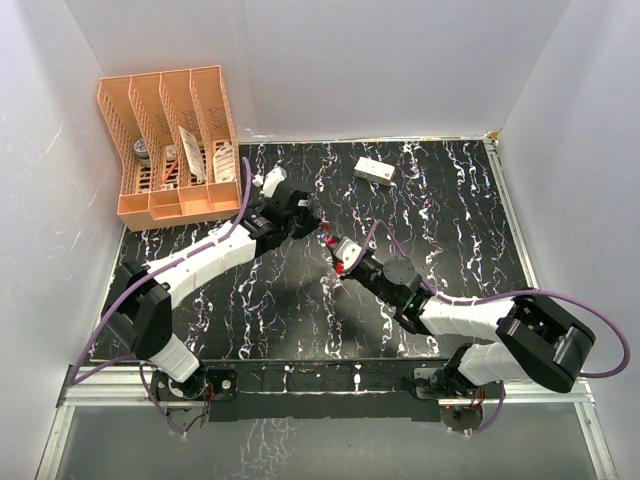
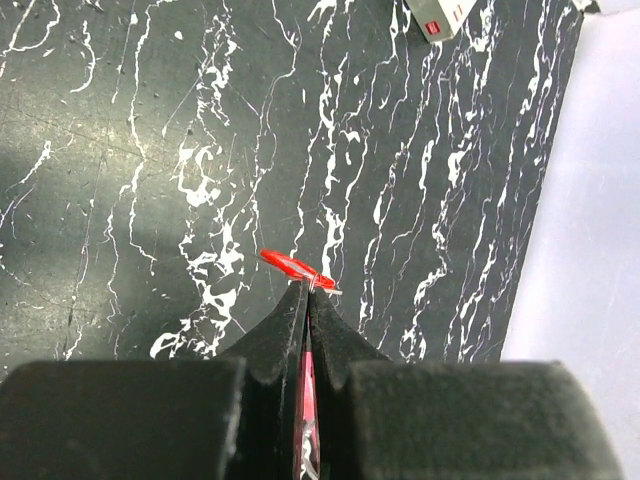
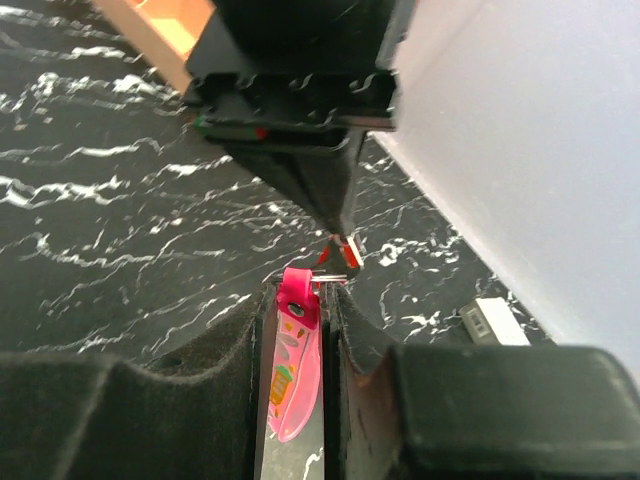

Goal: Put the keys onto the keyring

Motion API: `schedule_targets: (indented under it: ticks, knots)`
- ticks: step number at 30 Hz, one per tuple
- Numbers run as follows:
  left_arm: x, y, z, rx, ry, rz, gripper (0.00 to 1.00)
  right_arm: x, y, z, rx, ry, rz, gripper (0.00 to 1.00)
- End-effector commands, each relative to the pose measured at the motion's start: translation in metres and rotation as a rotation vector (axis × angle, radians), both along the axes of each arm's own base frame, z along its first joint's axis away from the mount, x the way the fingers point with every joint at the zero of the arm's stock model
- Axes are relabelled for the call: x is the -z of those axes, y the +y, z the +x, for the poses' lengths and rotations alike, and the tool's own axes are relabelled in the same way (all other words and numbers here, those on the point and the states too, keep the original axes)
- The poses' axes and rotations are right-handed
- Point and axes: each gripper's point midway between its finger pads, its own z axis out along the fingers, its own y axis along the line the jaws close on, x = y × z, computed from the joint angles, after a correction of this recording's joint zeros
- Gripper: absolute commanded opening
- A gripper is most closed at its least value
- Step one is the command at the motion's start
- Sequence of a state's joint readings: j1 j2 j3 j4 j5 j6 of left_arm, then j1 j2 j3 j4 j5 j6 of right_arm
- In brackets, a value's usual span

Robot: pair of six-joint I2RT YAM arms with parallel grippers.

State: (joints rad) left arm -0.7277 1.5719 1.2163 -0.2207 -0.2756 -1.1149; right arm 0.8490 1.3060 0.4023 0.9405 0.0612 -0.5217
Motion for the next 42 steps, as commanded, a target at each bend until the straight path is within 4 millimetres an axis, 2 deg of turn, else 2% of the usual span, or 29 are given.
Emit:
schedule_targets:
  ticks: [1,13,25,30,36,42]
  knots:
    - [-0.01,-0.004,-0.005,0.089,-0.042,0.002,0.0,0.003,0.008,-0.009,-0.079,0.016,-0.033,0.0]
    - [-0.002,-0.012,-0.016,0.205,-0.047,0.01,0.0,0.01,0.002,-0.012,-0.114,0.027,-0.027,0.0]
    - [-0.005,0.0,-0.011,0.096,-0.036,0.003,0.0,0.009,-0.008,0.0,-0.079,0.048,0.013,0.0]
    - [-0.005,0.009,-0.01,-0.016,0.03,-0.011,0.0,0.005,-0.01,0.002,-0.095,0.056,0.047,0.0]
    - [-0.005,0.029,-0.015,-0.255,0.173,-0.04,0.0,-0.001,-0.014,0.003,-0.123,0.07,0.095,0.0]
    - [-0.004,0.021,-0.014,-0.385,0.274,-0.143,0.0,-0.005,-0.013,0.001,-0.161,0.064,0.118,0.0]
